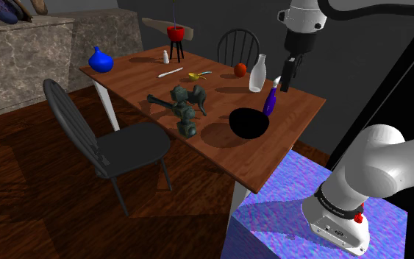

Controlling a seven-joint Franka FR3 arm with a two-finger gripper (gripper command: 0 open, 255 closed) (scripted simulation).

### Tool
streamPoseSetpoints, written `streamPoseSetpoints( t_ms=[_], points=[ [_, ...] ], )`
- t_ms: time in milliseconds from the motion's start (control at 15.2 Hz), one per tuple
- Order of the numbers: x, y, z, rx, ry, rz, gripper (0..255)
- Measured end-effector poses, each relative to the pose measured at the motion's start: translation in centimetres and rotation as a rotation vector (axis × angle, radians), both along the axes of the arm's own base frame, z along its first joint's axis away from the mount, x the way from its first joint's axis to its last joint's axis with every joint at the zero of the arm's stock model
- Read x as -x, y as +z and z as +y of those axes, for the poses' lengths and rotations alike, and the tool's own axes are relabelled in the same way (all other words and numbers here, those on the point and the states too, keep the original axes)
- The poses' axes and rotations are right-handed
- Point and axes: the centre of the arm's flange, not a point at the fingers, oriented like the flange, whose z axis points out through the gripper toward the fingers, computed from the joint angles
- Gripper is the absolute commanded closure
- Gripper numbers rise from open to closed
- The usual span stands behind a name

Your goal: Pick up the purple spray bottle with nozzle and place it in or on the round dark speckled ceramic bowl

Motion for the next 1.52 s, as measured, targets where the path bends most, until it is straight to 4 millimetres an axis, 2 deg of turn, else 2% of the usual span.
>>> streamPoseSetpoints(
  t_ms=[66, 198, 528, 858, 1122, 1254, 1518],
  points=[
    [0.0, 0.0, 0.0, 0.000, 0.000, 0.000, 0],
    [0.2, -0.6, -1.3, 0.003, 0.038, -0.004, 0],
    [0.3, -3.1, -6.8, 0.013, 0.196, -0.019, 0],
    [-0.6, -5.3, -12.9, 0.024, 0.363, -0.036, 0],
    [-2.2, -7.4, -17.9, 0.034, 0.498, -0.049, 0],
    [-3.2, -7.8, -20.0, 0.040, 0.565, -0.056, 0],
    [-5.5, -9.7, -24.1, 0.048, 0.700, -0.069, 0]
  ],
)
